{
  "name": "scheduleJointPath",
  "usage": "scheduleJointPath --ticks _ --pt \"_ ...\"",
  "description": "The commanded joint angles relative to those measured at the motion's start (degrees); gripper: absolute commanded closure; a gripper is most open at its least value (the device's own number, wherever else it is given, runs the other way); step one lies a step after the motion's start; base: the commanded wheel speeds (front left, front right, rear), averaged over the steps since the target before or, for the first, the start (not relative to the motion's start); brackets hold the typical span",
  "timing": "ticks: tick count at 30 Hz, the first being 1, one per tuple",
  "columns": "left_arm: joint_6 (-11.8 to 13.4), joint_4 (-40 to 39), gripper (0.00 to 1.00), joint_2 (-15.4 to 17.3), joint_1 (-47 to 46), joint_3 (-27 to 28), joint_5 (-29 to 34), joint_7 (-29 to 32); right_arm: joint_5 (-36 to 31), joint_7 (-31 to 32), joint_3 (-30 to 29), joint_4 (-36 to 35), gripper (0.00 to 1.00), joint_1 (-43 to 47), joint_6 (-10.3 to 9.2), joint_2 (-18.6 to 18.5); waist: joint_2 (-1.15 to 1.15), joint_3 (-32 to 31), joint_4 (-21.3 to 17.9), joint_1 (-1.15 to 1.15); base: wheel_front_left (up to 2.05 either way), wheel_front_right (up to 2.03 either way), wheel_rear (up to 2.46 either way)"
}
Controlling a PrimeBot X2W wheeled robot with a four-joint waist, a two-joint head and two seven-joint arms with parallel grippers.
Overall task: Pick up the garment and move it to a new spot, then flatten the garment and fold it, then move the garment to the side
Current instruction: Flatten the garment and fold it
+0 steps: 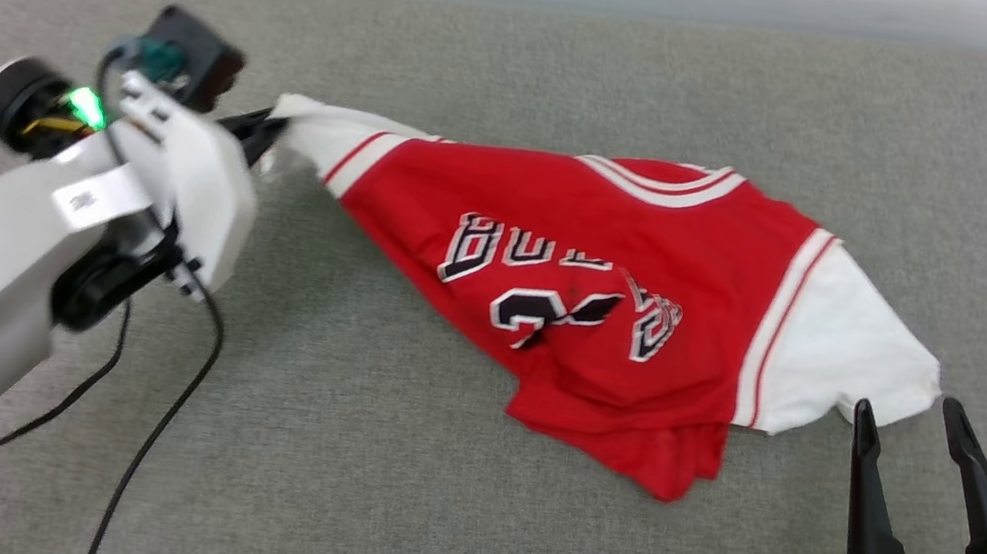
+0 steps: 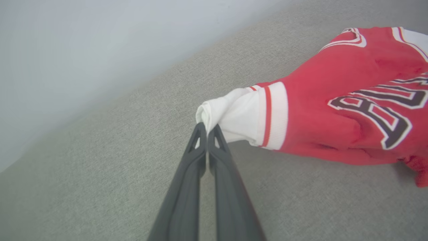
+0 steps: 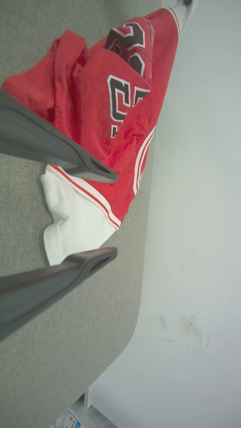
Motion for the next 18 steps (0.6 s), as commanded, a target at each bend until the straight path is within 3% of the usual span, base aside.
scheduleJointPath --ticks 1,10,14,18 --pt "0.89 -0.68 1.0 0.96 1.47 0.36 -0.29 -0.62 -0.12 0.05 -0.18 0.19 0.0 0.71 -0.06 -0.22 0.0 -0.95 0.74 0.0 0.0 0.0 0.0" --pt "11.55 -13.36 1.0 9.83 17.34 3.5 -6.72 -7.14 0.58 0.54 -1.45 1.55 0.0 3.52 -0.06 -0.07 0.0 -3.84 2.87 0.0 0.0 0.0 0.0" --pt "13.8 -16.38 1.0 10.36 23.79 3.16 -9.7 -8.87 0.94 0.76 -1.81 2.05 0.0 3.94 -0.06 -0.55 0.0 -4.42 3.34 0.0 0.0 0.0 0.0" --pt "14.42 -17.58 1.0 9.02 28.96 2.32 -12.13 -10.25 1.07 1.04 -2.02 2.43 0.0 4.39 -0.06 -0.9 0.0 -4.77 3.49 0.0 0.0 0.0 0.0"
